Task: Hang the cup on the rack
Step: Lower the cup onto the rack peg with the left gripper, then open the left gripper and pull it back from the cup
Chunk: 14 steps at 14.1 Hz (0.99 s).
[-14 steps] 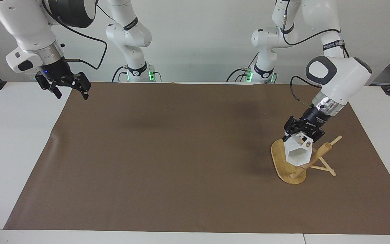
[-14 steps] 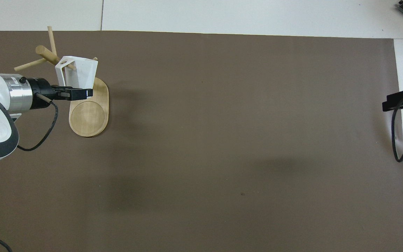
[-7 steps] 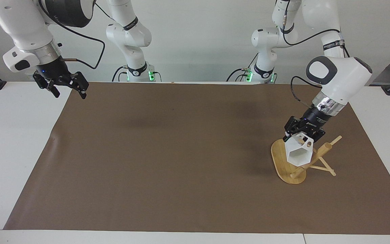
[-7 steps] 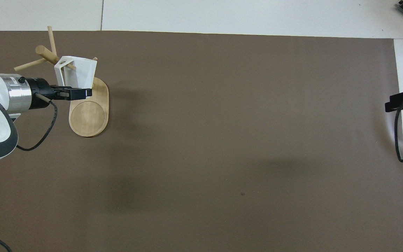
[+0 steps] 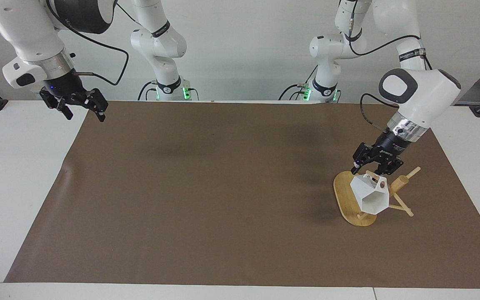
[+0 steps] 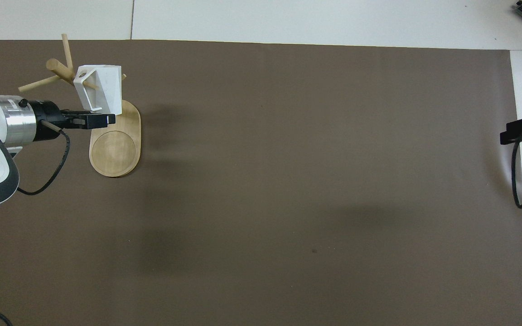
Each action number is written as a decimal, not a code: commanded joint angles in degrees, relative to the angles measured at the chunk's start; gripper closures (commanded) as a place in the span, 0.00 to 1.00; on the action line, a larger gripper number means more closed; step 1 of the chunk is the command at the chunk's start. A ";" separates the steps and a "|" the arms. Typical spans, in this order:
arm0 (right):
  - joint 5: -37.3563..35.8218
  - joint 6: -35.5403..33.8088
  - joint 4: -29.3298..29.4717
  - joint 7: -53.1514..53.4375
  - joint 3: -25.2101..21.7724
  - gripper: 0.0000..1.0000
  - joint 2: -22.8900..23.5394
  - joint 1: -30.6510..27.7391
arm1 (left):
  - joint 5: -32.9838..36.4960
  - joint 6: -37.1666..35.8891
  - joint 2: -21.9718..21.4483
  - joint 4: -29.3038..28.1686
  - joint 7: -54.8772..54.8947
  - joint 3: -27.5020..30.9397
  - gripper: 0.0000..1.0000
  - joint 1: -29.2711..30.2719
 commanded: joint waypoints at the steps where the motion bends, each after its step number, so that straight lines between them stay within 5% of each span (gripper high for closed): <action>1: 1.00 -0.08 -0.46 1.27 0.12 0.00 -0.79 -0.43 | 2.57 -0.10 -1.78 -1.48 -0.79 -0.42 0.00 2.06; 9: 1.00 -0.78 -0.46 0.66 0.30 0.00 -0.87 -0.35 | 8.30 -11.87 -5.56 0.54 2.09 -0.42 0.00 4.17; 14: 1.00 -0.69 -0.46 0.74 0.38 0.00 -0.87 -0.34 | 12.59 -19.00 -9.43 0.98 15.09 -0.51 0.00 4.62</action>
